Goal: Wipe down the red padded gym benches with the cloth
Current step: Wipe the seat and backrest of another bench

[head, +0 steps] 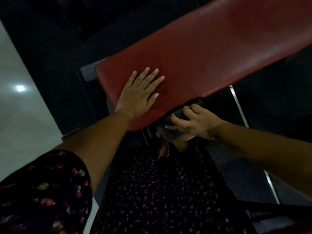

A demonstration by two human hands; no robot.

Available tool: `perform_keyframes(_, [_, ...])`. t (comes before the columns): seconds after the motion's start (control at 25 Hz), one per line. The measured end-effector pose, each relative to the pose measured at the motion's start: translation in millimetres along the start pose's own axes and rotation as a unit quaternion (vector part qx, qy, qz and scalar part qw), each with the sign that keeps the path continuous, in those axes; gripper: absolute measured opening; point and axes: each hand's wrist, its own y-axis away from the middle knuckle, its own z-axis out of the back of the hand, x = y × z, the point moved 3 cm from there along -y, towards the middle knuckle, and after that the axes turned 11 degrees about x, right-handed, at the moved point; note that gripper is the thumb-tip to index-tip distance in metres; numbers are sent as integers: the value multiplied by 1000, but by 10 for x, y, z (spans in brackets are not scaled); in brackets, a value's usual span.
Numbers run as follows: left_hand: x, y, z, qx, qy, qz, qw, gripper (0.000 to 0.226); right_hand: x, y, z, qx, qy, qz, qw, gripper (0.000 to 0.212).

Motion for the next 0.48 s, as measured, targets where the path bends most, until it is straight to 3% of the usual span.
perform_keyframes(0.08, [32, -2, -16, -9, 1, -6, 1000, 52, 38, 1, 70, 0, -6, 13, 1000, 54])
perform_keyframes(0.28, [32, -18, -23, -24, 3, -15, 1000, 52, 22, -247, 144, 44, -30, 53, 997, 101])
perform_keyframes(0.32, [32, -29, -25, -28, 0, -14, 1000, 52, 114, -333, 174, 47, -21, 79, 996, 100])
perform_keyframes(0.44, [55, -22, -10, -31, 3, -20, 999, 51, 217, -425, 206, 17, 9, 106, 994, 57])
perform_keyframes(0.48, [49, -30, 2, -32, 6, -21, 999, 51, 136, -400, 197, 8, 32, 99, 995, 54])
